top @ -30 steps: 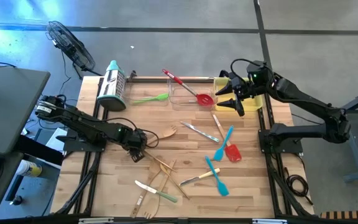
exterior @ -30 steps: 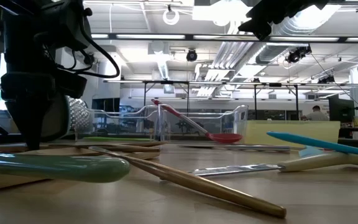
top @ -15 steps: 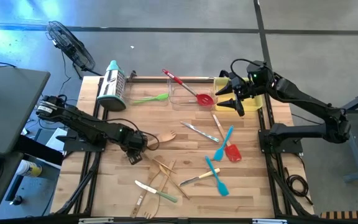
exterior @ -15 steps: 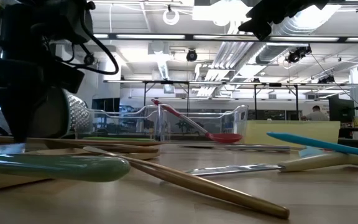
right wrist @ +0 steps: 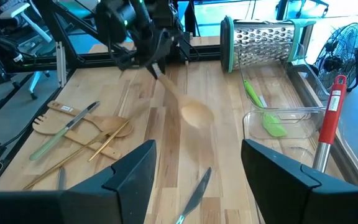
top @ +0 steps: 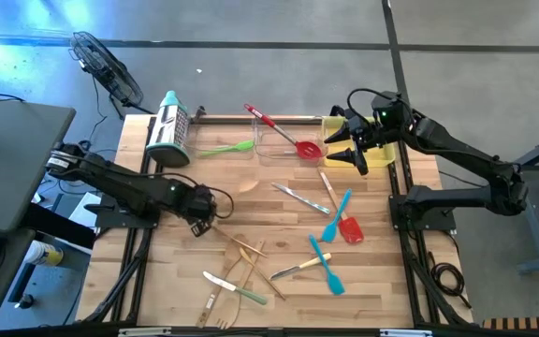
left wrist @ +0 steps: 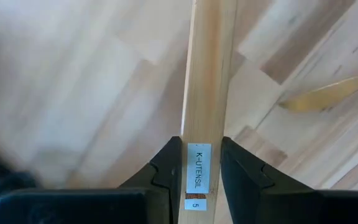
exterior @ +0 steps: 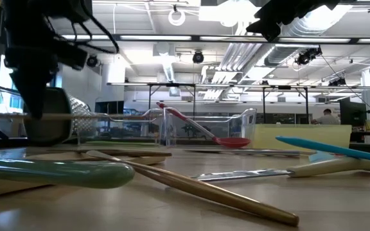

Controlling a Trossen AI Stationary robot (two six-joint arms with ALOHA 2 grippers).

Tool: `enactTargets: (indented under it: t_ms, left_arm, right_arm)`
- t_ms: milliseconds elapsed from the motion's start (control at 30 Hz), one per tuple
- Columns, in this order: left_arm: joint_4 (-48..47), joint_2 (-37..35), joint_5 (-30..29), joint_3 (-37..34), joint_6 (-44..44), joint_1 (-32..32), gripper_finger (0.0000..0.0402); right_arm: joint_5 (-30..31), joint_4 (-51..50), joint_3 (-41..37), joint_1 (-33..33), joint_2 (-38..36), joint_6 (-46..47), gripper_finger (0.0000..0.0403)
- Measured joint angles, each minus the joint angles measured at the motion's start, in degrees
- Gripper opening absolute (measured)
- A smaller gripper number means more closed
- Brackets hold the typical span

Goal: Pick & Place Kitchen Items
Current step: Put the top brown serving spork into the right transparent bin

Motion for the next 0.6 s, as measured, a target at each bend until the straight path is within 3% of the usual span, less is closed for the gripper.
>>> enactTargets:
  t_ms: [333, 600]
  left_arm:
    - [-16.1, -2.1, -10.9, 14.9, 3.6, 0.2, 0.0078]
    - [-25.7, -1.4, -15.5, 27.0, 16.5, 8.5, 0.0078]
  right_arm:
    - [-0.2, 0.0, 0.0, 0.0, 0.0, 0.1, 0.0229]
    - [-0.9, 0.8, 0.0, 0.0, 0.0, 1.0, 0.0229]
